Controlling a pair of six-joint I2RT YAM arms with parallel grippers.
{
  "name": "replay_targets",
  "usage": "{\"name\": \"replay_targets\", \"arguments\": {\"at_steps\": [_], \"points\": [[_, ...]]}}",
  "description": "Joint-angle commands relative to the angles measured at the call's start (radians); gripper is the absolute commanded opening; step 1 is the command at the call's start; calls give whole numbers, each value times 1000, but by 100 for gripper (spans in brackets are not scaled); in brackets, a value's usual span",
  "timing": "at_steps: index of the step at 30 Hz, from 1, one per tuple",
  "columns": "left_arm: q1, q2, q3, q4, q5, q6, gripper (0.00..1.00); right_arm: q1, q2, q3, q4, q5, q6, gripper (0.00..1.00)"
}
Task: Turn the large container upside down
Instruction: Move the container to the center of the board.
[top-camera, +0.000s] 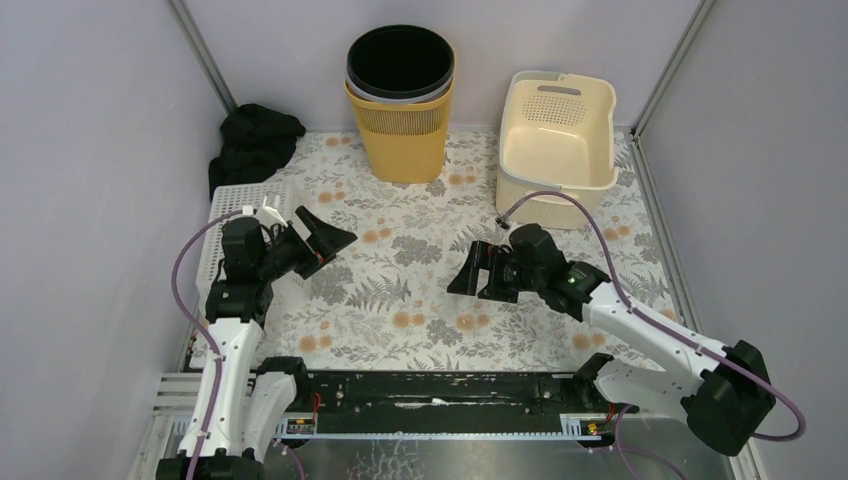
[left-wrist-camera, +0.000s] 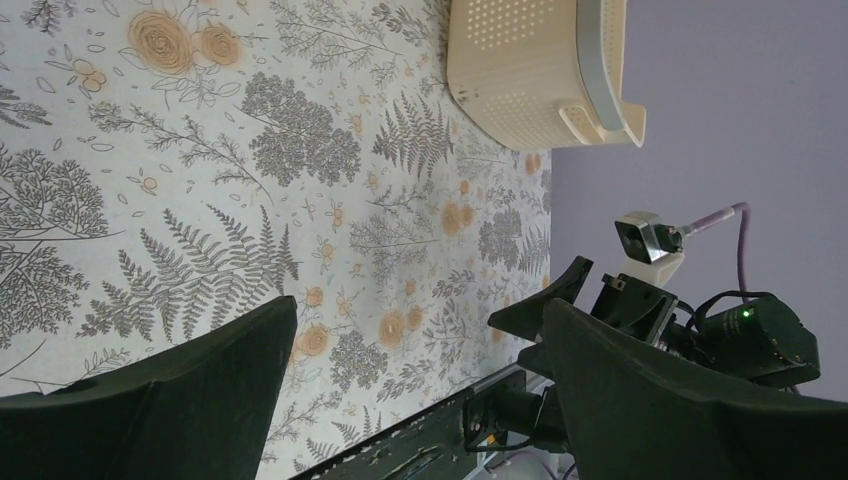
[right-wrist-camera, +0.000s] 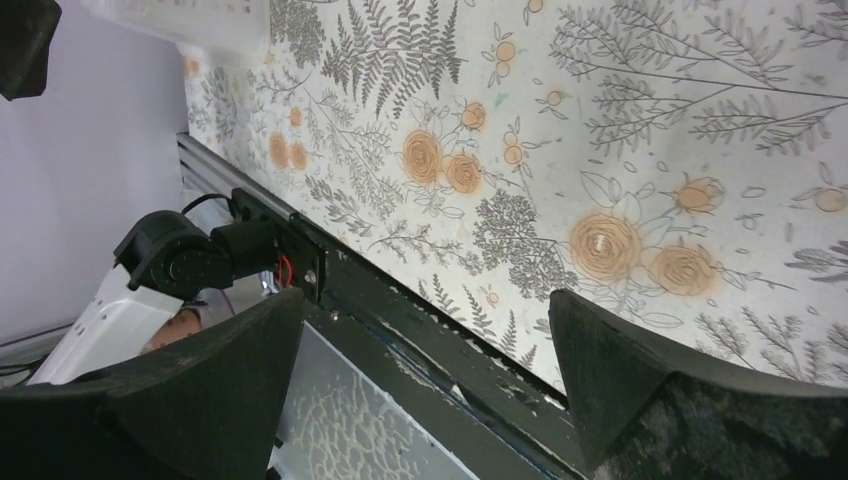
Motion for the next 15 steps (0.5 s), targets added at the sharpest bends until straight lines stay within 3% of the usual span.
{"name": "replay_targets", "arguments": {"at_steps": [1, 8, 11, 15], "points": [[3, -1, 4, 79, 64, 26, 100, -5, -87, 70, -90, 107, -44, 99], [-87, 31, 47, 81, -8, 46, 100, -6, -114, 232, -241, 387, -120, 99], [-208, 63, 66, 83, -102, 49, 100, -15, -48, 374, -328, 489, -169, 100], [-413, 129, 88, 83, -253, 51, 100, -55, 59, 553, -399, 517, -231, 99]]}}
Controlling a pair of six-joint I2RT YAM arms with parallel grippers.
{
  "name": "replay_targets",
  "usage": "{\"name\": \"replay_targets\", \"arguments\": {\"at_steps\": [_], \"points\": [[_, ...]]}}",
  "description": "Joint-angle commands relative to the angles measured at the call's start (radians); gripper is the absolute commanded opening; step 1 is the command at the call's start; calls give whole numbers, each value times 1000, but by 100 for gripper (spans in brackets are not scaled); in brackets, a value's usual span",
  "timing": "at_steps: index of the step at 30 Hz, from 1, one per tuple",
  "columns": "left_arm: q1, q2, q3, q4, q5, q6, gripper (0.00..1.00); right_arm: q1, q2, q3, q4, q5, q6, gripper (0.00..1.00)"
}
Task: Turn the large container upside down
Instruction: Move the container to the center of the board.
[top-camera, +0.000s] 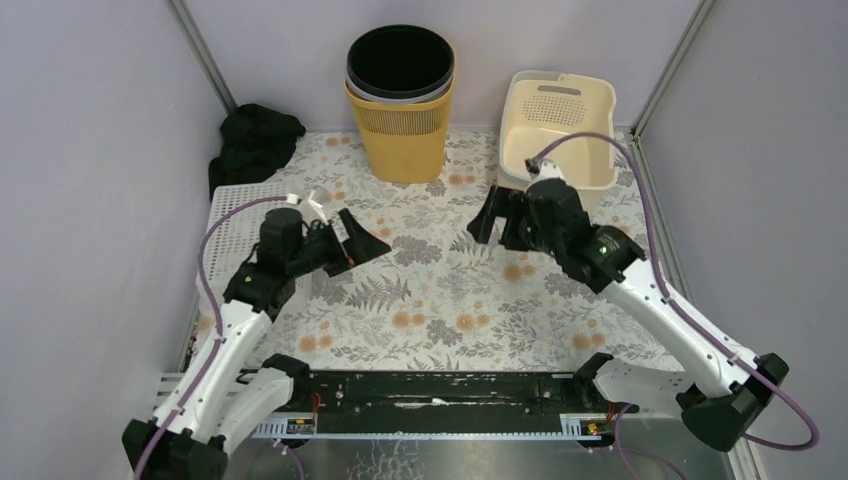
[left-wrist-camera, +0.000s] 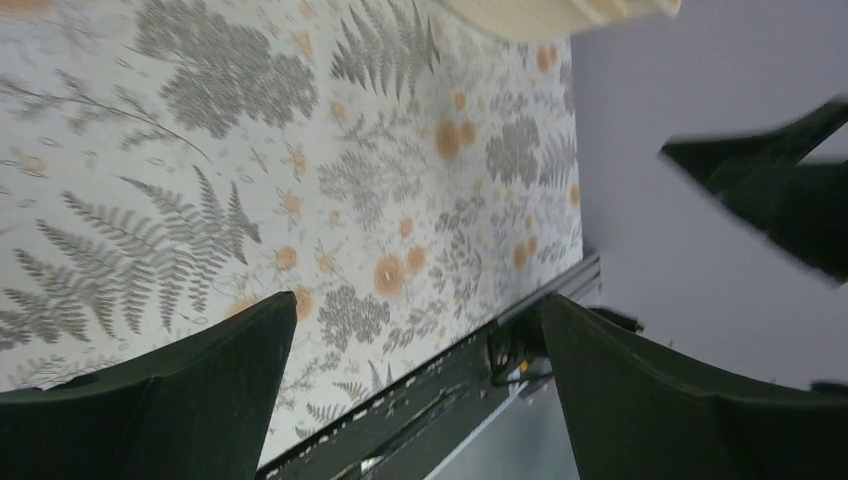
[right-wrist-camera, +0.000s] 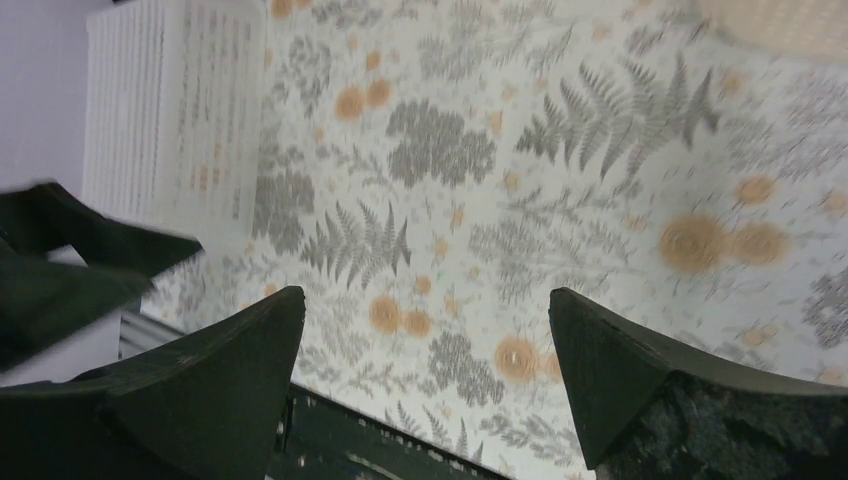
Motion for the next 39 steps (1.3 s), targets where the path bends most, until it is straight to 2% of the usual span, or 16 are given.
{"name": "replay_targets", "arguments": {"at_steps": [1, 10, 13, 17, 20, 28, 39], "points": [[-194, 61, 50, 55, -192, 26, 100, -54, 106, 205, -106, 121, -106, 100], [-431, 77, 37, 23, -364, 4, 100, -187, 458, 719, -224, 208, -263, 95], [-472, 51, 19, 5, -398, -11, 100, -226, 586, 898, -277, 213, -303, 93], [-490, 1, -1, -37, -430, -20, 100, -252, 774, 1047, -315, 245, -367, 91], [-491, -26, 0, -72, -451, -20, 100, -279, 851, 1067, -317, 270, -385, 89], [-492, -67, -1, -112, -470, -30, 100, -327, 930, 987, -230, 323, -410, 88], [-492, -23, 5, -94, -467, -27, 100, -328, 963, 854, -185, 268, -427, 88]]}}
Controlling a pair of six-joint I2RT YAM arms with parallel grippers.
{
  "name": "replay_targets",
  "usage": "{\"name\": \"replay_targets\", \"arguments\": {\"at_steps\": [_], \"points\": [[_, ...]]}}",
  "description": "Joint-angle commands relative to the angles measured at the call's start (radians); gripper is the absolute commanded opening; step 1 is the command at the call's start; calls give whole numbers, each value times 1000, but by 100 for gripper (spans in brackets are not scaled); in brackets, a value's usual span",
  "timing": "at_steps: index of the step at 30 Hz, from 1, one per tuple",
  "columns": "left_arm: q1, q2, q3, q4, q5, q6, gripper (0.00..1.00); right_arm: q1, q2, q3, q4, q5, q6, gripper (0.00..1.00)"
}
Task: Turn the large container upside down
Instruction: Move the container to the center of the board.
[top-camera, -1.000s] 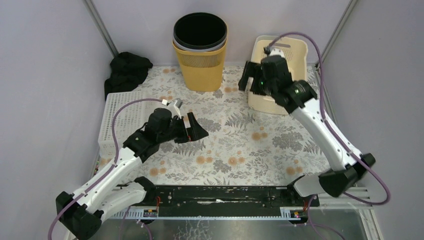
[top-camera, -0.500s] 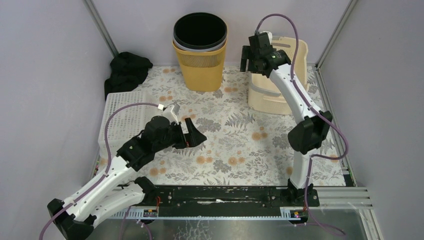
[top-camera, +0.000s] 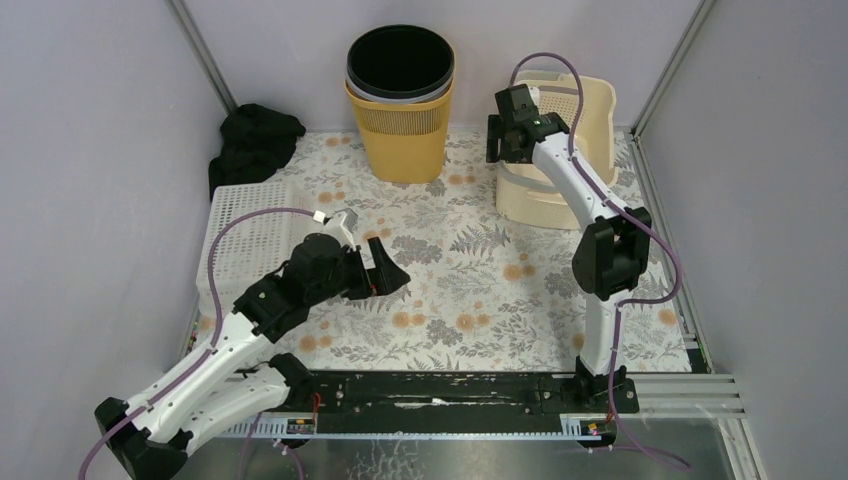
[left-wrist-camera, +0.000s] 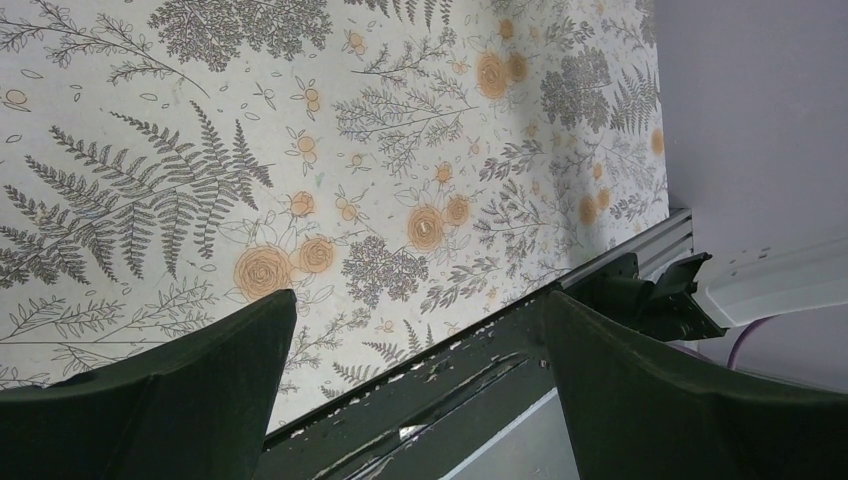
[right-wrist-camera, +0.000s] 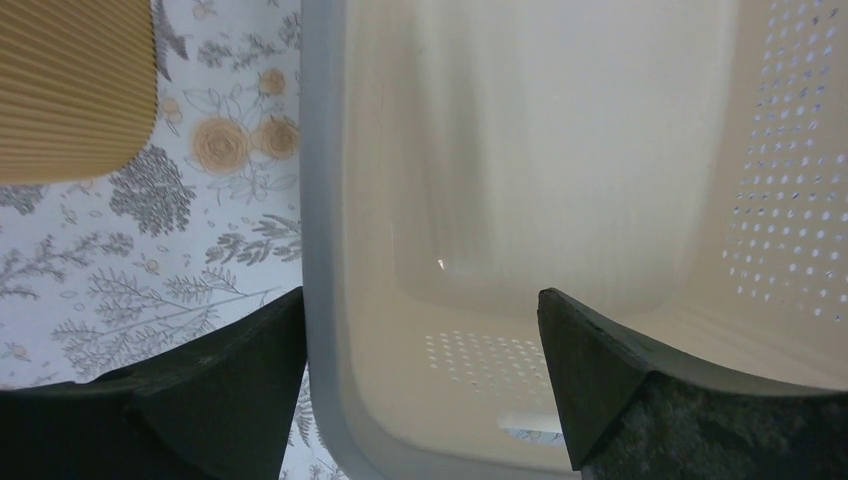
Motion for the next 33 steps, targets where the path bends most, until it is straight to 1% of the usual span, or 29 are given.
{"name": "replay_targets", "arguments": {"at_steps": [1, 11, 14, 19, 21, 26, 30, 32, 33], "points": [[-6, 21, 2, 9, -13, 2, 100, 2, -7, -60, 30, -11, -26, 88], [-4, 82, 13, 38, -2, 28, 100, 3, -61, -145, 49, -82, -35, 84], [-4, 93, 16, 40, -1, 31, 100, 2, -85, -172, 58, -102, -34, 81], [-5, 106, 15, 41, 4, 36, 100, 3, -103, -193, 51, -140, -31, 71], [-4, 110, 18, 41, 2, 37, 100, 3, -115, -208, 45, -148, -28, 70], [-4, 117, 23, 42, -1, 40, 100, 3, -177, -284, 62, -175, -19, 63], [-4, 127, 23, 44, -1, 43, 100, 2, -236, -353, 70, -194, 18, 51], [-4, 131, 26, 46, 0, 45, 100, 3, -264, -395, 71, -224, 40, 41], [-5, 133, 27, 47, 1, 45, 100, 2, -279, -417, 71, -244, 51, 37]]}}
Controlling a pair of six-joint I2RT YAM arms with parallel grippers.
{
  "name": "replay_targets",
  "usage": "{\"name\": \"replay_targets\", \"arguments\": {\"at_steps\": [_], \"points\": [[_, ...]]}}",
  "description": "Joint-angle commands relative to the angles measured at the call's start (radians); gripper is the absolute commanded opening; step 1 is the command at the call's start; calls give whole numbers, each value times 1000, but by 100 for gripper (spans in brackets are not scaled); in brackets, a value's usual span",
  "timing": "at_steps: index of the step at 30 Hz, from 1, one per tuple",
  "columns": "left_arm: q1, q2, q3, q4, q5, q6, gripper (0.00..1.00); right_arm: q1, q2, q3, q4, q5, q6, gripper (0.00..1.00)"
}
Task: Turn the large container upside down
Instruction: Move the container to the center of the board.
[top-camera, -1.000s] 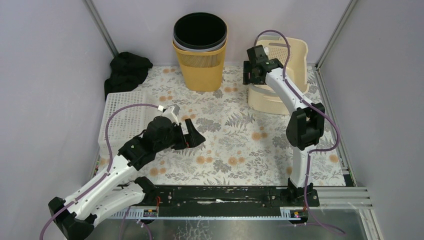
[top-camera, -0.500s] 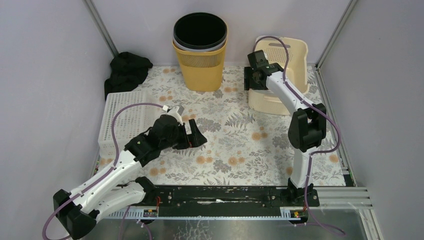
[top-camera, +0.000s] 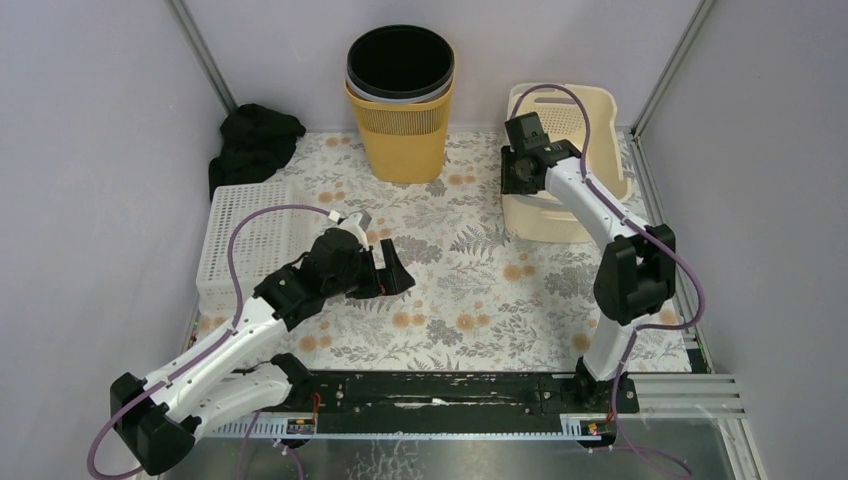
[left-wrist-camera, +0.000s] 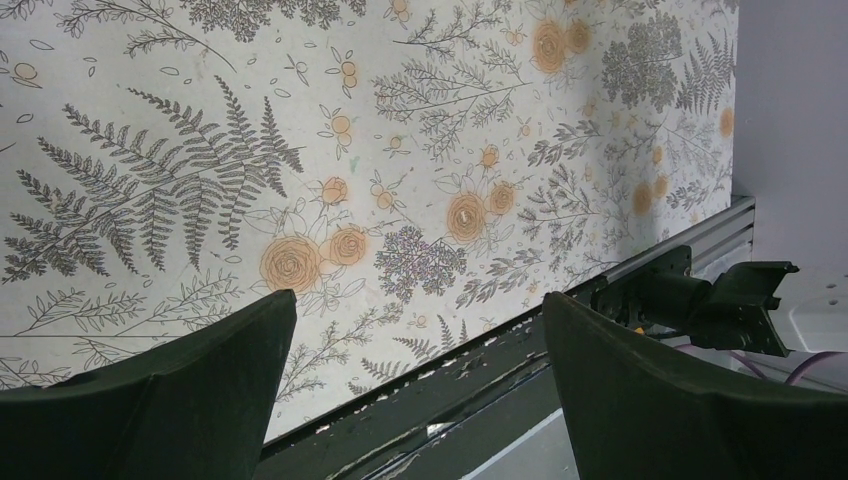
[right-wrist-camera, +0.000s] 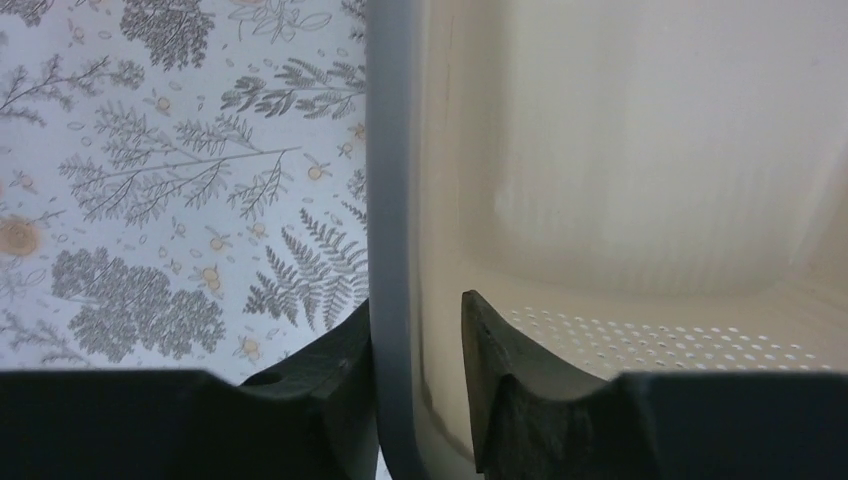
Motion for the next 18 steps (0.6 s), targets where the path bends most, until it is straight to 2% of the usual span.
{"name": "replay_targets", "arguments": {"at_steps": [1, 12, 18], "points": [[-5, 8, 29, 42, -1, 22, 100, 4, -106, -76, -11, -78, 68, 37], [-4, -3, 30, 30, -6, 20, 100, 7, -308, -287, -32, -178, 129, 30], [-4, -7, 26, 30, -3, 18, 100, 86, -420, -402, -23, -203, 191, 30]]}}
